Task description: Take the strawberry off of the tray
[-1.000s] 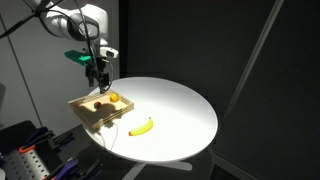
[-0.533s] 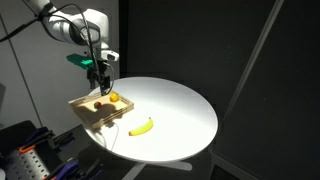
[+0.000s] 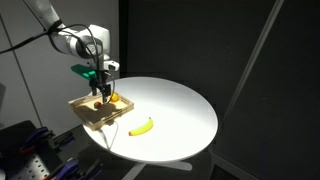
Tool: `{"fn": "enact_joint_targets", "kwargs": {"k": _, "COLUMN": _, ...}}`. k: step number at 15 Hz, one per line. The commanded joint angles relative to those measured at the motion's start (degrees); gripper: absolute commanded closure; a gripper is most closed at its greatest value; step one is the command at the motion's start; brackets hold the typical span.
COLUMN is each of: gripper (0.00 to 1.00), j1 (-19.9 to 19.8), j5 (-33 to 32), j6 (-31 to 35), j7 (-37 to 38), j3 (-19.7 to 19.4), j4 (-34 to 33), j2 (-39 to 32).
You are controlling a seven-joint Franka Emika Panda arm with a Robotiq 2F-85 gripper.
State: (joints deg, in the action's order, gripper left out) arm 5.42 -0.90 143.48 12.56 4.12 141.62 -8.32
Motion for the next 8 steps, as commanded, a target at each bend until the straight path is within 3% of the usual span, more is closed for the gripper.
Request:
{"fn": "enact_joint_targets", "kwargs": {"k": 1, "gripper": 0.0, "j1": 2.1, "j5": -2.4, "j6": 0.1, "j7": 3.6, "j3": 0.0, "j4": -3.2, "j2": -3.1}}
{"fn": "enact_joint_targets", "kwargs": {"k": 8, "gripper": 0.0, "j1": 6.3, "j5": -6.5, "j6": -0.4, "j7": 9.3, "j3": -0.6, "j4": -7.3, "j2": -7.2}}
